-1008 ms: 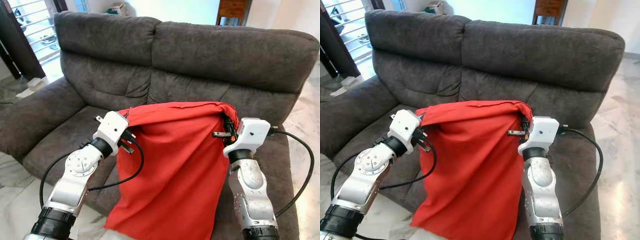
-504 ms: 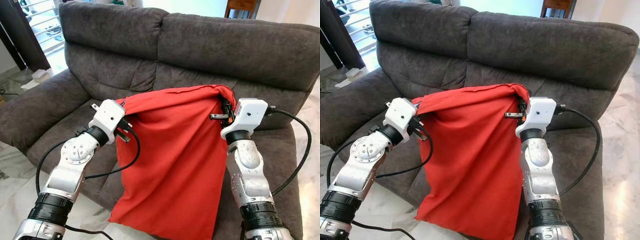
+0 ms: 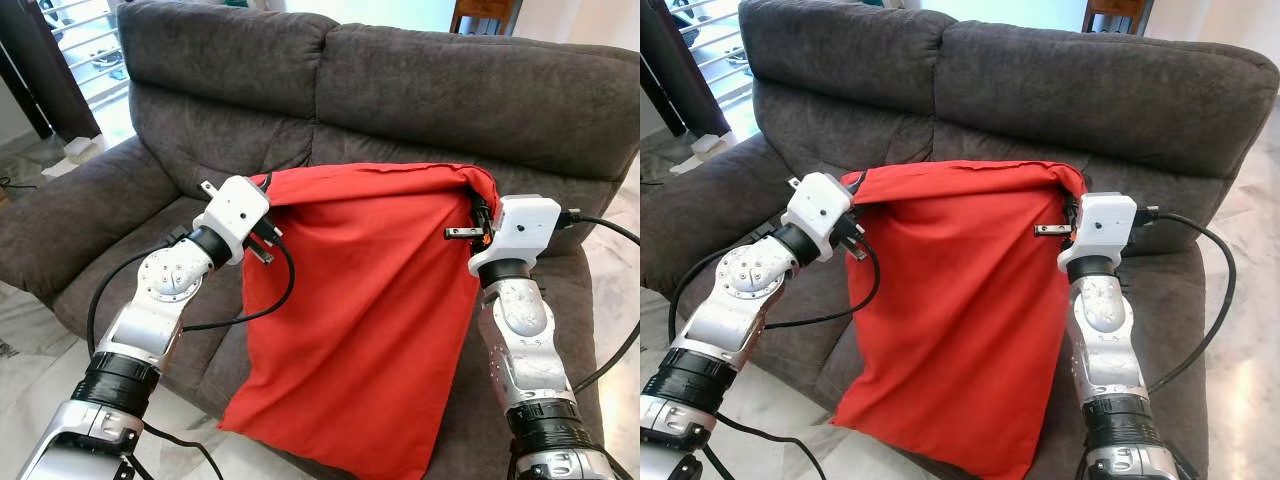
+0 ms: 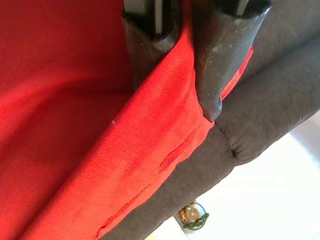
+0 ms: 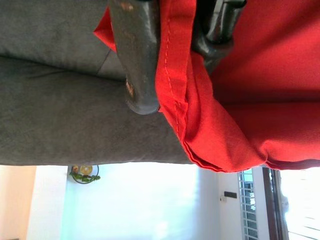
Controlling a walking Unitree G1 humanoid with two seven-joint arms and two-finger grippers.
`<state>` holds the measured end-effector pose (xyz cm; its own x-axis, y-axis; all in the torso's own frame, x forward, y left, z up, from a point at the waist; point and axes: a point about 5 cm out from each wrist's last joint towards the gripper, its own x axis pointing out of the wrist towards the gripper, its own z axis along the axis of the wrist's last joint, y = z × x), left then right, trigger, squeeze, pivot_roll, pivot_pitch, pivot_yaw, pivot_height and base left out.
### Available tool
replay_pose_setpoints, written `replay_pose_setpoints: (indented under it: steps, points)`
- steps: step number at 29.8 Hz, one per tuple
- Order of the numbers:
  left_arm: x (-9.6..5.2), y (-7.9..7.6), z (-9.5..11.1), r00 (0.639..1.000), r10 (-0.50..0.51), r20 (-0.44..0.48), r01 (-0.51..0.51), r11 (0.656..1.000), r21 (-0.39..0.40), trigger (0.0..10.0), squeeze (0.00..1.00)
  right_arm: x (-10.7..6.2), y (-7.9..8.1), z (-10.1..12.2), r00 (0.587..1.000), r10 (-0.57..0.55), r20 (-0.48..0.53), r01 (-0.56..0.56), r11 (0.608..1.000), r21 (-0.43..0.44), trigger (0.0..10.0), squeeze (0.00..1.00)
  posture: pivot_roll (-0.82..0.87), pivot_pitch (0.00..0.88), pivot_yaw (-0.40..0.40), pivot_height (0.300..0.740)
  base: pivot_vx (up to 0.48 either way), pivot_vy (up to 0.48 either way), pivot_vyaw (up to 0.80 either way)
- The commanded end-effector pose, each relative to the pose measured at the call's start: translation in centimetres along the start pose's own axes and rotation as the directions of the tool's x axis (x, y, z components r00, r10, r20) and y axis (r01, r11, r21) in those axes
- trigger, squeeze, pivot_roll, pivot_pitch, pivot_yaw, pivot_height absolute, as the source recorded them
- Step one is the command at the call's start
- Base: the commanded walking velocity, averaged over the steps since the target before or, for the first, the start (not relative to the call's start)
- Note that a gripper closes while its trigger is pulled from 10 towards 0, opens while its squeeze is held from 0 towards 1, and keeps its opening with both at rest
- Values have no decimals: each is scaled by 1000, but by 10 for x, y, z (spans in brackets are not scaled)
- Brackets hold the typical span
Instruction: Move the pillow to the sofa from floor
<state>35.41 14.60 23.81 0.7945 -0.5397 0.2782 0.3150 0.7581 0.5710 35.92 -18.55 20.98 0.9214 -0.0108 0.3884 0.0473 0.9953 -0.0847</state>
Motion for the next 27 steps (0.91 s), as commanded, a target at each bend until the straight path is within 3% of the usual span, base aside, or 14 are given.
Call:
replay_pose_setpoints:
  steps: [1, 6, 17, 22, 27]
  points:
    - [-23, 48, -10, 984, 170, -60, -168, 985, 44, 10000, 0, -6, -75, 15, 935, -350, 63, 349, 937, 26, 10000, 0, 14, 120, 71, 740, 0, 0, 0]
    - [-21, 52, -13, 982, 179, -66, -175, 982, 65, 10000, 0, -11, -79, 9, 928, -370, 40, 371, 929, -2, 10000, 0, 14, 123, 71, 740, 0, 0, 0]
    - [-16, 79, -7, 949, 314, -30, -308, 944, 118, 10000, 0, -27, -98, 3, 887, -461, 32, 462, 886, -36, 10000, 0, 8, 125, 65, 740, 0, 0, 0]
    - [-21, 73, -17, 951, 304, -63, -297, 949, 105, 10000, 0, -36, -107, -2, 865, -501, 15, 501, 863, -59, 10000, 0, 4, 128, 67, 740, 0, 0, 0]
    - [-29, 53, -30, 965, 236, -111, -230, 971, 65, 10000, 0, -46, -106, -14, 866, -499, -34, 496, 866, -68, 10000, 0, 3, 132, 66, 740, 0, 0, 0]
